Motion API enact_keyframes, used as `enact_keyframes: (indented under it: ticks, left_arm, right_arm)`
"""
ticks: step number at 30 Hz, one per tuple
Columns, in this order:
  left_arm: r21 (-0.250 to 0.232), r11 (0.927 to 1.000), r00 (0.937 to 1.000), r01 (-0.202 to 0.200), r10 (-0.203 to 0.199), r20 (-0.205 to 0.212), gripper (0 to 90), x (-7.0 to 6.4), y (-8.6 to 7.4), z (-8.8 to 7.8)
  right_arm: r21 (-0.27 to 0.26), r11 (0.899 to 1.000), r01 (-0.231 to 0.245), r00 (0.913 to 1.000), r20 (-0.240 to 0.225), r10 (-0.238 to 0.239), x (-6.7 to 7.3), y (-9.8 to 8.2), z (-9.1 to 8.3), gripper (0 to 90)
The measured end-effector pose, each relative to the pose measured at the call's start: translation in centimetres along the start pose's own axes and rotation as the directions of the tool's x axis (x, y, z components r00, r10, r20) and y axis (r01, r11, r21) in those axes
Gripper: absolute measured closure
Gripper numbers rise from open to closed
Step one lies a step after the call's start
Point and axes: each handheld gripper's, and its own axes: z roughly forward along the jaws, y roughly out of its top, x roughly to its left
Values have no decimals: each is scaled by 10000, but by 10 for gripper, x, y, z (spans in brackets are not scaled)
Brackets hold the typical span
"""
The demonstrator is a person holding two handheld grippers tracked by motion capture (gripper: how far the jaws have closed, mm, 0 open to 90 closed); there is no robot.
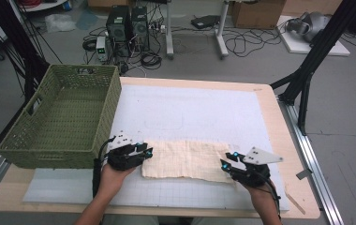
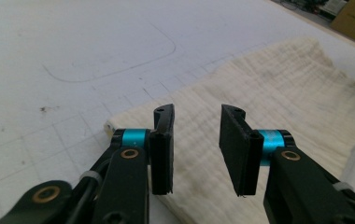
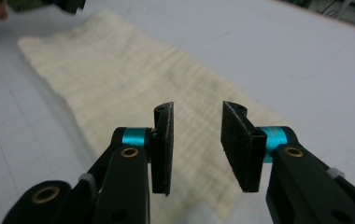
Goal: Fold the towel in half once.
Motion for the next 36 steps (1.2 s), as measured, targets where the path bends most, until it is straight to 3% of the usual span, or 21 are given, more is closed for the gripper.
enact_keyframes:
  ticks: [3, 7, 8, 10, 12, 15, 17, 19, 22, 26, 27, 29, 30, 32, 35, 36]
  left_arm:
    - [418, 9991, 10000, -76, 77, -37, 666, -2, -4, 6]
    - [1020, 9942, 9986, -356, 395, -365, 664, -3, -9, 10]
    - [1165, 9925, 9980, -374, 430, -459, 666, -2, -10, 11]
    - [1229, 9915, 9975, -431, 496, -499, 673, -2, -10, 12]
    - [1308, 9896, 9961, -602, 679, -559, 675, -4, -10, 12]
    - [1335, 9892, 9963, -605, 681, -532, 674, -4, -10, 12]
    - [1316, 9900, 9969, -501, 577, -544, 676, -3, -10, 12]
    - [1340, 9897, 9966, -511, 593, -578, 685, -3, -10, 12]
    - [1384, 9891, 9964, -494, 584, -617, 702, -3, -10, 12]
    - [1375, 9894, 9965, -471, 561, -621, 714, -3, -10, 12]
    - [1344, 9899, 9967, -451, 537, -613, 713, -3, -10, 12]
    - [1368, 9895, 9965, -475, 564, -619, 715, -3, -10, 12]
    - [1378, 9892, 9962, -500, 592, -639, 719, -3, -10, 12]
    - [1378, 9892, 9963, -492, 583, -631, 723, -3, -10, 12]
    - [1333, 9905, 9978, -339, 411, -516, 701, -1, -9, 11]
    - [1200, 9926, 9980, -183, 254, -576, 667, 1, -7, 10]
  right_arm:
    - [826, 9964, 188, 9996, -232, -170, 1, -8, 15, 683]
    - [1797, 9837, 17, 9996, 291, -70, -10, -20, 25, 711]
    - [1705, 9852, -151, 9988, 481, 69, -14, -21, 24, 718]
    - [1900, 9817, -132, 9916, 1288, -116, -19, -20, 21, 721]
    - [1792, 9825, -514, 9850, 1714, 202, -24, -19, 18, 728]
    - [1001, 9915, -832, 9855, 1560, 669, -28, -12, 14, 686]
    - [859, 9930, -809, 9854, 1566, 668, -30, -5, 19, 651]
    - [1051, 9902, -921, 9810, 1799, 721, -33, -1, 29, 578]
    - [1111, 9863, -1223, 9724, 2122, 967, -42, 5, 47, 546]
    - [1823, 9752, -1254, 9706, 2263, 825, -53, 13, 73, 612]
    - [2110, 9689, -1296, 9636, 2572, 728, -56, 13, 78, 606]
    - [2011, 9664, -1602, 9470, 3076, 930, -62, 14, 81, 619]
    - [2094, 9619, -1759, 9291, 3583, 919, -66, 15, 81, 613]
    - [1832, 9588, -2173, 9187, 3702, 1375, -69, 13, 80, 616]
    - [1880, 9640, -1881, 9242, 3659, 1090, -65, 15, 76, 613]
    - [1587, 9708, -1799, 9278, 3552, 1139, -64, 17, 72, 600]
